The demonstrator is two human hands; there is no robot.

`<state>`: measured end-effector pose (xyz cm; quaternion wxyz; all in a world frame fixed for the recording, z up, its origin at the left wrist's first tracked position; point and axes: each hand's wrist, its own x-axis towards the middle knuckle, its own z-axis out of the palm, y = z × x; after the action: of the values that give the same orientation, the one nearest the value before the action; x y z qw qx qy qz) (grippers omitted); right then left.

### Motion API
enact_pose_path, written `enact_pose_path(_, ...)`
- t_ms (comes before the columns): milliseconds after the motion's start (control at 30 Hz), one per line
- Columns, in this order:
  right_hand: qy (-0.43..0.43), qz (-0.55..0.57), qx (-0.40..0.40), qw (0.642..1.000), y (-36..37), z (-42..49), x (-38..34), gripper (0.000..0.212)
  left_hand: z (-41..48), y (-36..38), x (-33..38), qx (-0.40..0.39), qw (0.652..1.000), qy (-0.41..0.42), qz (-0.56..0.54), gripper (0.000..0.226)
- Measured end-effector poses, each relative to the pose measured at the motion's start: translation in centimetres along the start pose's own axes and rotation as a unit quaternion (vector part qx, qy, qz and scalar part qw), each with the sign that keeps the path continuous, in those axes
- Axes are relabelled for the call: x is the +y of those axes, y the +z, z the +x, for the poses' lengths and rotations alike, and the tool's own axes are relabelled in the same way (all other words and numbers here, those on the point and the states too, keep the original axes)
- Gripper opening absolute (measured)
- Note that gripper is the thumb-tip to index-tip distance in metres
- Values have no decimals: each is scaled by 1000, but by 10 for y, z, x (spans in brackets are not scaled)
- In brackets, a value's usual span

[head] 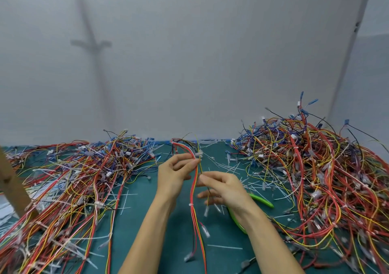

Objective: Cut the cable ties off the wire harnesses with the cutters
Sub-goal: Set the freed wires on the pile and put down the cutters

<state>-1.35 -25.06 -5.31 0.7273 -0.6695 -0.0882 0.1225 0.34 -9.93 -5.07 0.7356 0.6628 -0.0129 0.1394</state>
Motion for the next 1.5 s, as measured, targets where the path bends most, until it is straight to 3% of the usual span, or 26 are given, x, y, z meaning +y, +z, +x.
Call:
enact_pose_path(100,4,-51,-44,998,3,-2,2,17,2,0,-1,21,999,7,-33,16)
enact_pose_path(267,-12,-24,-36,999,7,-1,3,10,2,2,0,-60,995,19,-73,35)
enact_pose_path(400,-36,47,22,998,6,0,2,11,2,2,-1,-89,993,9,-71,36)
enact_pose_path(567,-70,201,81,974,2,5,-1,12,-1,-2,-4,-67,992,-80,-72,22)
enact_pose_path(800,-92,327,163,926,-4,8,-3,12,-13,7,-1,-202,971,-121,23,45)
enact_pose_path(933,-100,346,199,911,-7,7,-5,13,-16,7,1,-319,937,-120,80,25)
enact_pose_path(1033,-99,348,214,907,-7,7,-4,13,-18,9,1,-349,924,-127,96,13)
enact_pose_path(1167,-93,366,215,901,-12,8,-5,14,-15,9,-2,-309,940,-102,100,8)
enact_pose_path(1300,-94,363,199,906,-18,5,-8,15,-10,6,-12,-191,974,-74,100,15)
enact_pose_path(1400,-101,298,190,930,-14,4,-7,19,-3,4,-18,-103,989,-45,98,15)
enact_pose_path(1500,-119,225,181,950,-8,4,-6,20,3,0,-25,-53,984,-1,171,26)
